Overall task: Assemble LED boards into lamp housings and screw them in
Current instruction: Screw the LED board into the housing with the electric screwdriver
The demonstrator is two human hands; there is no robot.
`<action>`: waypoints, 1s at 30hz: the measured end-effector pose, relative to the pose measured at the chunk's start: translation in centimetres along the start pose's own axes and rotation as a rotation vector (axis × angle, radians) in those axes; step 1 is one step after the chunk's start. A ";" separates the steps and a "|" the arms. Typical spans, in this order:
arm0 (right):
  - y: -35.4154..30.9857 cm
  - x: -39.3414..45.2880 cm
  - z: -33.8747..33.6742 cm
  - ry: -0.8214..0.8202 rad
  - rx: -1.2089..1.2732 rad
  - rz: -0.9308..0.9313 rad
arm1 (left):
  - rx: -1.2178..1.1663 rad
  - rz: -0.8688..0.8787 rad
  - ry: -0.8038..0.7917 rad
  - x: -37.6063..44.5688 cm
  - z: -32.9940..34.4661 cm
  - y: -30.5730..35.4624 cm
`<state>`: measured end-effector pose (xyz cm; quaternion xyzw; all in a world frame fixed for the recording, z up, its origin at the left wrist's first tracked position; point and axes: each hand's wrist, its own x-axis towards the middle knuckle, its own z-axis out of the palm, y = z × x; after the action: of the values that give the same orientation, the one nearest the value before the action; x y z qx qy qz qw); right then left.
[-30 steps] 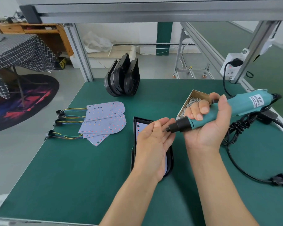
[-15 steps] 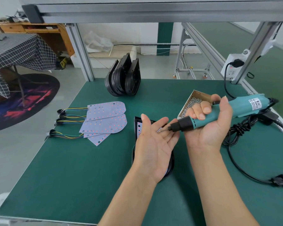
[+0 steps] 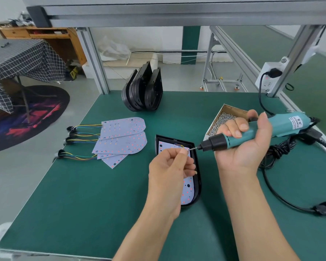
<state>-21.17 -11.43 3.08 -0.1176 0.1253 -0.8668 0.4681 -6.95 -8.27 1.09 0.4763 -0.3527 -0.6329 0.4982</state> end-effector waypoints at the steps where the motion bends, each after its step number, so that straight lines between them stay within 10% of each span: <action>1: 0.0 0.0 0.0 0.003 -0.004 0.001 | 0.005 0.012 0.000 0.0 0.1 0.0; 25: 0.3 0.2 -0.3 0.014 0.004 0.004 | 0.188 0.125 0.011 -1.1 -1.2 0.9; 30: 0.6 0.4 -0.7 0.008 -0.040 -0.011 | 0.441 0.334 0.271 -1.4 -5.5 1.7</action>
<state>-21.16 -11.98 2.28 -0.1242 0.1441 -0.8670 0.4606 -1.14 -7.25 1.40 0.5885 -0.4852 -0.3810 0.5227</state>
